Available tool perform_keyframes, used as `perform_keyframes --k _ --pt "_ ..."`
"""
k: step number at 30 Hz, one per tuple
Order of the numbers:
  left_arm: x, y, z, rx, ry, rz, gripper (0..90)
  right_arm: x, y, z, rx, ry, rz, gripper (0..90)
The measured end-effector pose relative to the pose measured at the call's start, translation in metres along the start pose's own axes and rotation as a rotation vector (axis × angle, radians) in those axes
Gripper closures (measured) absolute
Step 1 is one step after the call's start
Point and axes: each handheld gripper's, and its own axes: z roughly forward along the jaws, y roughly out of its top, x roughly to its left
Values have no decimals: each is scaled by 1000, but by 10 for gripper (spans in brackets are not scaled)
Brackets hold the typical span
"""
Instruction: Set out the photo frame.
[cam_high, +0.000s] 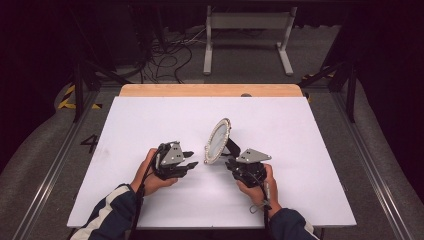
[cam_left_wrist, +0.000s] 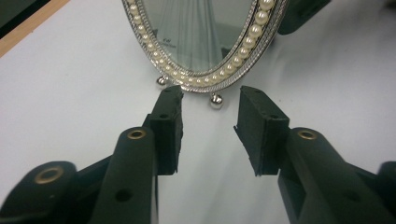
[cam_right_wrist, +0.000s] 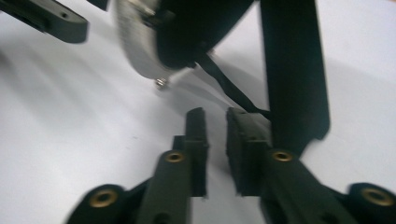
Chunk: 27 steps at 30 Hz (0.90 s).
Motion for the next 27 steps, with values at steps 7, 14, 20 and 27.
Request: perform_keyframes --k 7,14,20,27 --pt "0 -21 -13 28 32 -31 504 21 7 3 -53 28 17 463" --pt "-4 -34 -14 59 42 -54 380 23 13 14 -115 28 84 384" --pt "-9 -39 -16 55 34 -61 296 22 19 22 -143 6 115 382" --pt "-8 -42 -14 74 22 -111 175 19 24 29 -162 -8 164 419"
